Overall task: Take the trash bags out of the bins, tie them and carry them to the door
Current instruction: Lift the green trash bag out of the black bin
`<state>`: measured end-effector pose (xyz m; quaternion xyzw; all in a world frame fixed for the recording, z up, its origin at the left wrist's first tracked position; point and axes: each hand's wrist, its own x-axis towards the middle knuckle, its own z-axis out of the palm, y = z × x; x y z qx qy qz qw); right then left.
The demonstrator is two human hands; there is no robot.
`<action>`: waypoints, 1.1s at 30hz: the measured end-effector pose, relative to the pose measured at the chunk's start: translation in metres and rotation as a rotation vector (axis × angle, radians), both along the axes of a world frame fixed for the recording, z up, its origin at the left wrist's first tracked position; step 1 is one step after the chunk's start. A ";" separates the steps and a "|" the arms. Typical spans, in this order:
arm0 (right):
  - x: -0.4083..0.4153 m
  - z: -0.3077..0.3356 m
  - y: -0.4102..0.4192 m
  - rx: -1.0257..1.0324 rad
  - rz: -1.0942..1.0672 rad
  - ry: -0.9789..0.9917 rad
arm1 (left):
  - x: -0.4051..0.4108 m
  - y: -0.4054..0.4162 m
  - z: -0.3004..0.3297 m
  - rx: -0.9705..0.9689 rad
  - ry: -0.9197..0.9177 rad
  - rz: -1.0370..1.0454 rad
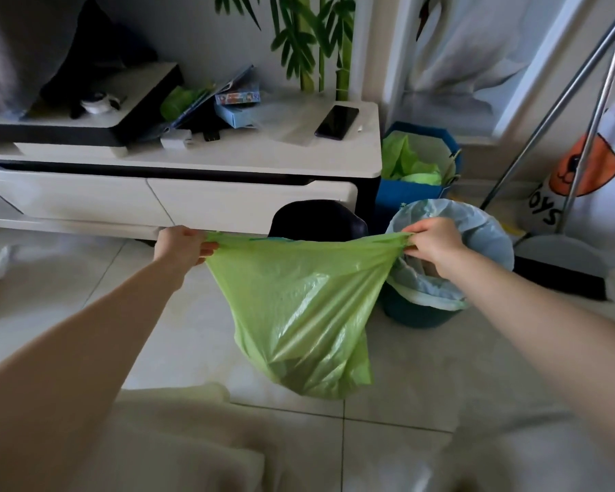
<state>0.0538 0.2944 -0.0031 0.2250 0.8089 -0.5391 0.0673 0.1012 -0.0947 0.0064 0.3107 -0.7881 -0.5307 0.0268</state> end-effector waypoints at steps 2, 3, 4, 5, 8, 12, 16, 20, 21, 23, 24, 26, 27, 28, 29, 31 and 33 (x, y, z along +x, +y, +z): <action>0.007 -0.002 0.001 0.030 0.042 -0.057 | 0.006 -0.001 0.001 -0.040 -0.082 -0.027; 0.012 -0.003 0.000 0.055 0.078 -0.092 | 0.010 -0.002 0.001 -0.058 -0.131 -0.035; 0.017 -0.004 0.000 0.085 0.118 -0.118 | 0.013 -0.003 0.000 -0.072 -0.172 -0.039; 0.022 -0.004 0.000 0.110 0.144 -0.135 | 0.015 -0.003 0.001 -0.088 -0.198 -0.036; 0.032 -0.005 0.004 0.136 0.155 -0.147 | 0.019 -0.003 0.004 -0.157 -0.221 -0.025; 0.035 0.001 0.013 0.111 0.221 -0.196 | 0.027 0.002 0.007 -0.416 -0.225 -0.203; 0.044 0.019 0.027 0.111 0.305 -0.221 | 0.032 0.009 0.017 -0.705 -0.221 -0.354; 0.052 0.030 0.050 0.064 0.305 -0.248 | 0.023 0.030 0.033 -0.817 -0.193 -0.394; 0.053 0.031 0.058 0.060 0.301 -0.249 | 0.022 0.041 0.037 -0.810 -0.172 -0.399; 0.057 0.030 0.074 0.061 0.278 -0.244 | 0.018 0.066 0.041 -0.776 -0.144 -0.424; 0.059 0.029 0.082 0.055 0.259 -0.245 | 0.016 0.079 0.041 -0.758 -0.140 -0.444; 0.062 0.025 0.099 0.034 0.221 -0.256 | 0.012 0.107 0.037 -0.678 -0.124 -0.483; 0.062 0.022 0.107 0.034 0.203 -0.265 | 0.008 0.121 0.033 -0.617 -0.111 -0.494; 0.062 0.019 0.115 0.039 0.184 -0.274 | 0.004 0.134 0.027 -0.557 -0.102 -0.508; 0.062 0.016 0.123 0.042 0.164 -0.280 | 0.000 0.148 0.021 -0.498 -0.098 -0.514; 0.060 0.010 0.141 0.033 0.123 -0.287 | -0.009 0.176 0.009 -0.410 -0.093 -0.538; 0.057 0.002 0.157 0.021 0.083 -0.292 | -0.019 0.203 -0.004 -0.333 -0.099 -0.550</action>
